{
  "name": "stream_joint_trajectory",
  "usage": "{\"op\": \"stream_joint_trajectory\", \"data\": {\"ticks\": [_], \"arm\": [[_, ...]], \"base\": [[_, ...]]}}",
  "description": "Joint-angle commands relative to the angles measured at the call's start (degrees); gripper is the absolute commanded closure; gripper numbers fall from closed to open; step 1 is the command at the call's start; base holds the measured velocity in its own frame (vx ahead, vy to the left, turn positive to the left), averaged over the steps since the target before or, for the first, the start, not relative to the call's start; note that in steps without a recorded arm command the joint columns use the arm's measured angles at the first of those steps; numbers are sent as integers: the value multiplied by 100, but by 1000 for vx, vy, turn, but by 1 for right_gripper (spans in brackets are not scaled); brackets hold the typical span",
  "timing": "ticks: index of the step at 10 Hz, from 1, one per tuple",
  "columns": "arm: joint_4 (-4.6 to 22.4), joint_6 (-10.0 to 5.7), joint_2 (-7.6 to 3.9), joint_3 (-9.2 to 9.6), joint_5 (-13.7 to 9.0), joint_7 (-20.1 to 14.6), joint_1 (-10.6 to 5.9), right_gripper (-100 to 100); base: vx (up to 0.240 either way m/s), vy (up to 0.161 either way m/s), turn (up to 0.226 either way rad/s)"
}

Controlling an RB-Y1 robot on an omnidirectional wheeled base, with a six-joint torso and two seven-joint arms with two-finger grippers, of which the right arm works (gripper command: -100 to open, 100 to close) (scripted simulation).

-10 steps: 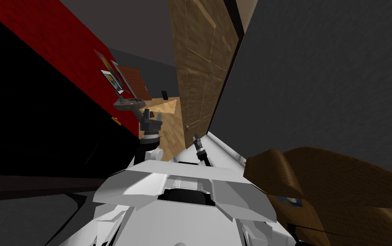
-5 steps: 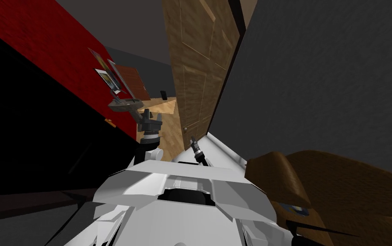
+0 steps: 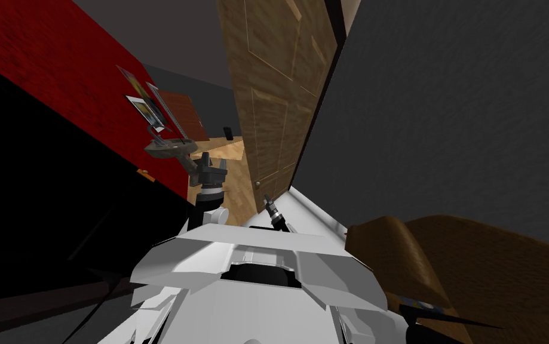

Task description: Push the door open

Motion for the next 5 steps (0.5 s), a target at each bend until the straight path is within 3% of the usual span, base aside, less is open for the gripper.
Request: {"op": "stream_joint_trajectory", "data": {"ticks": [1, 2, 5], "arm": [[254, -53, 30, 116, -5, -15, -95, -100], [254, -53, 30, 116, -5, -15, -95, -100], [582, -104, 25, 310, -16, -59, -220, -100]], "base": [[87, -18, -11], [56, -13, -1], [73, -10, -9]]}}
